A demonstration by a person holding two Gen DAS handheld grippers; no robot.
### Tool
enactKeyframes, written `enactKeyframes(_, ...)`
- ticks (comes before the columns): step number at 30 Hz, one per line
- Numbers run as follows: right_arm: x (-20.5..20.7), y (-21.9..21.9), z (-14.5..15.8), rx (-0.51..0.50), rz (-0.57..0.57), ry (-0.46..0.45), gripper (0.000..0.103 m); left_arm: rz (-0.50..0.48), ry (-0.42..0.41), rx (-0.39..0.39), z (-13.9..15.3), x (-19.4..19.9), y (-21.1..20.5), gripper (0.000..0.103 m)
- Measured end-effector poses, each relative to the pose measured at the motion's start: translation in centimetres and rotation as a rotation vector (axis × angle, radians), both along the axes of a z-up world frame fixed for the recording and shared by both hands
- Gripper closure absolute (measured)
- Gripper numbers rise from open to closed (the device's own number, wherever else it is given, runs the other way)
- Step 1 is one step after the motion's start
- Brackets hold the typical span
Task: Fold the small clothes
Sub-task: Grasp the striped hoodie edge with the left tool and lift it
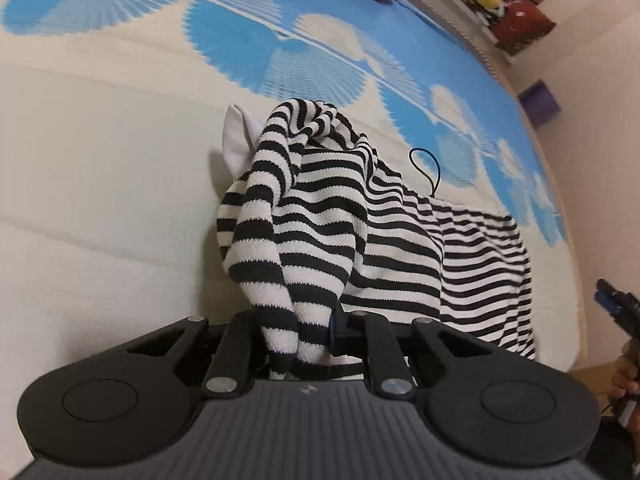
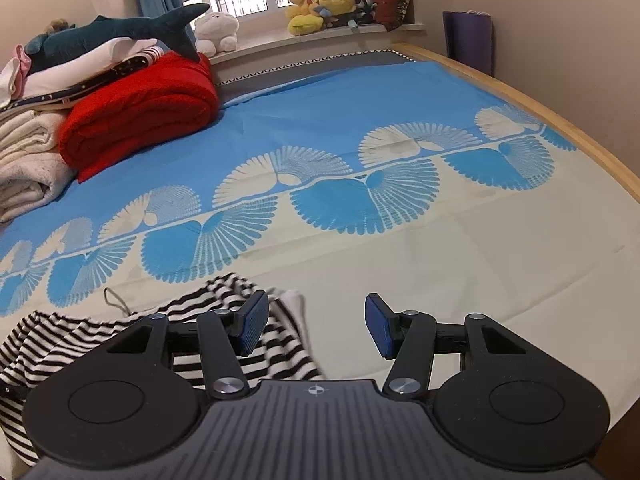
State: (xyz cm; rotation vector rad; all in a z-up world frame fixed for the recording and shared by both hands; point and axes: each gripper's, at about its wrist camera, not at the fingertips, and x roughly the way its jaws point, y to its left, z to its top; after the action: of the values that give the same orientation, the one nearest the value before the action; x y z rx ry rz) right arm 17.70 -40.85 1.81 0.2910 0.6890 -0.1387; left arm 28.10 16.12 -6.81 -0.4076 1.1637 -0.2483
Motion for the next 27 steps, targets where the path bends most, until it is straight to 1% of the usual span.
enactKeyframes(2, -0.1, 0.2, 0.1, 0.007, 0.005, -0.003, 0.048, 0.001, 0.002, 0.055, 1.1, -0.9, 0.1, 0.087)
enactKeyframes(4, -0.2, 0.3, 0.2, 0.014, 0.014, -0.007, 0.048, -0.007, -0.024, 0.105, 2.7, -1.5, -0.2, 0.092)
enactKeyframes(7, -0.4, 0.5, 0.5, 0.018, 0.027, -0.019, 0.048, -0.008, -0.054, 0.110, 4.0, -2.3, -0.4, 0.093)
enactKeyframes(8, -0.5, 0.4, 0.5, 0.021, 0.030, -0.019, 0.048, -0.011, -0.062, 0.117, 4.1, -2.4, -0.6, 0.093)
enactKeyframes(10, -0.3, 0.4, 0.5, 0.030, 0.032, -0.023, 0.048, 0.003, -0.059, 0.111, 3.2, -2.4, -0.5, 0.093)
enactKeyframes(12, -0.2, 0.4, 0.5, 0.028, 0.029, -0.025, 0.048, 0.020, -0.002, 0.132, 1.8, -1.4, -0.7, 0.093)
enactKeyframes(14, 0.1, 0.5, 0.2, 0.020, 0.035, -0.016, 0.048, 0.022, 0.026, 0.138, 1.0, -0.4, -0.5, 0.089)
enactKeyframes(15, 0.1, 0.5, 0.2, 0.012, 0.041, -0.016, 0.048, 0.038, 0.042, 0.125, 0.7, -0.1, -0.1, 0.078)
enactKeyframes(16, 0.1, 0.6, 0.2, 0.005, 0.044, -0.018, 0.048, 0.063, 0.066, 0.109, 0.1, 0.2, 0.5, 0.058)
enactKeyframes(17, 0.2, 0.5, 0.1, 0.002, 0.042, -0.016, 0.048, 0.078, 0.087, 0.099, -0.4, 0.4, 1.2, 0.047)
enactKeyframes(18, 0.2, 0.5, 0.0, 0.006, 0.039, -0.013, 0.048, 0.088, 0.104, 0.098, -0.8, 0.5, 1.8, 0.032)
enactKeyframes(19, 0.3, 0.4, -0.1, 0.014, 0.035, -0.009, 0.048, 0.089, 0.109, 0.102, -1.1, 0.5, 2.4, 0.027)
enactKeyframes(21, 0.5, 0.4, -0.2, 0.022, 0.034, -0.002, 0.048, 0.079, 0.101, 0.087, -1.7, 0.5, 3.6, 0.025)
enactKeyframes(25, 1.0, 1.0, -0.3, -0.010, 0.062, 0.002, 0.048, 0.045, 0.124, -0.010, -3.6, -0.5, 5.9, 0.025)
enactKeyframes(27, 1.2, 1.4, -0.4, -0.028, 0.075, 0.007, 0.048, 0.010, 0.114, -0.031, -4.2, -0.7, 6.2, 0.025)
